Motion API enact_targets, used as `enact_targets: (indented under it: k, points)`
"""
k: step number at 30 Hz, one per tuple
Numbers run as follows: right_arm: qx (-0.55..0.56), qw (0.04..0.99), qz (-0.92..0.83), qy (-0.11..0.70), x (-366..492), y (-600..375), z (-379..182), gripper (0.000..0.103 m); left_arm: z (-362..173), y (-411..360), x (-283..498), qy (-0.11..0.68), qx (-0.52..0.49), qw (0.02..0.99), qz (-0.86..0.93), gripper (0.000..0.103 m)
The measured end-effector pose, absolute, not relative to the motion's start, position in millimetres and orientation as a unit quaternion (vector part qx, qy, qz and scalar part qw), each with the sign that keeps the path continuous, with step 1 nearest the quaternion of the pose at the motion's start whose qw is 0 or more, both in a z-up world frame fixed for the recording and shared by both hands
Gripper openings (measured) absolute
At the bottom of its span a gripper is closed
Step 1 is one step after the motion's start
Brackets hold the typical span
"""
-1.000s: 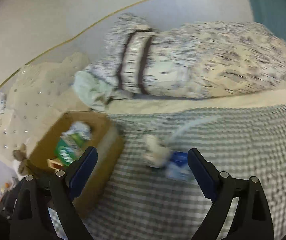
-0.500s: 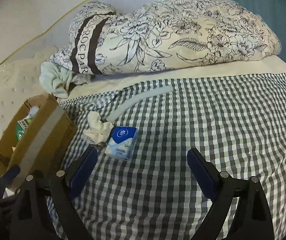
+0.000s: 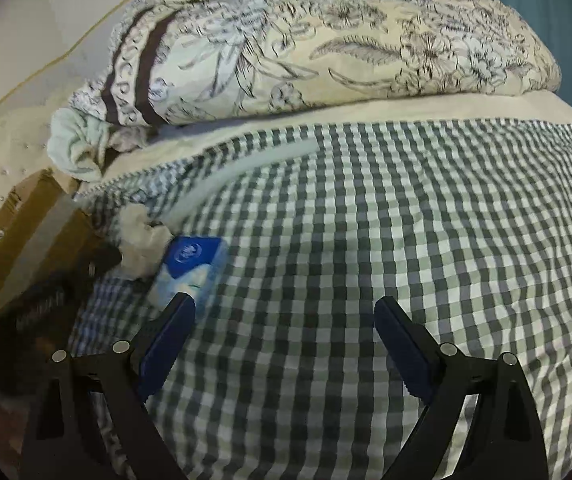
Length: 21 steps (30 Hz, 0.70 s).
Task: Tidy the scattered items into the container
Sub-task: 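Move both open tools back over the lace cloth and tissue pack, then grasp the lace cloth with the left tool while the right tool grasps the Vinda tissue pack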
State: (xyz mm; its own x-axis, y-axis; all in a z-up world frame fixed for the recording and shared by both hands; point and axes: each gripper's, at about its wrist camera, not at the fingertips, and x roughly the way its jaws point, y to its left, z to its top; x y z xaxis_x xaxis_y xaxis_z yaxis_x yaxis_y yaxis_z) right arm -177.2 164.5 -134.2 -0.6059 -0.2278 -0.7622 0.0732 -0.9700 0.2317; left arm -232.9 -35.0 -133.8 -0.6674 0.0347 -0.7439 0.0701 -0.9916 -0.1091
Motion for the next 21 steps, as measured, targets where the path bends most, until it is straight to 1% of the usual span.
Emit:
enact_targets:
  k: [3, 4, 6, 8, 9, 10, 15, 21]
  points:
    - [0.447, 0.082, -0.887, -0.087, -183, 163, -146, 0.091, -144, -34, -250, 0.052, 0.406, 0.014, -0.912, 0.103]
    - [0.45, 0.081, -0.885, -0.085, -185, 162, -149, 0.091, -148, -36, -255, 0.055, 0.408, 0.009, -0.911, 0.101]
    - [0.455, 0.081, -0.883, -0.083, -188, 159, -154, 0.091, -153, -40, -261, 0.071, 0.412, -0.003, -0.908, 0.087]
    - [0.459, 0.081, -0.881, -0.081, -190, 157, -158, 0.091, -161, -46, -265, 0.076, 0.426, -0.003, -0.901, 0.045]
    - [0.461, 0.081, -0.88, -0.08, -191, 155, -160, 0.091, -165, -48, -266, 0.075, 0.434, -0.004, -0.898, 0.035]
    - [0.463, 0.08, -0.879, -0.078, -192, 154, -160, 0.091, -168, -48, -265, 0.075, 0.438, -0.007, -0.896, 0.031]
    - [0.458, 0.091, -0.881, -0.068, -194, 143, -160, 0.091, -162, -51, -245, 0.067, 0.431, -0.008, -0.9, 0.03]
    - [0.445, 0.114, -0.886, -0.058, -199, 116, -155, 0.091, -155, -62, -223, 0.02, 0.433, 0.025, -0.901, 0.03]
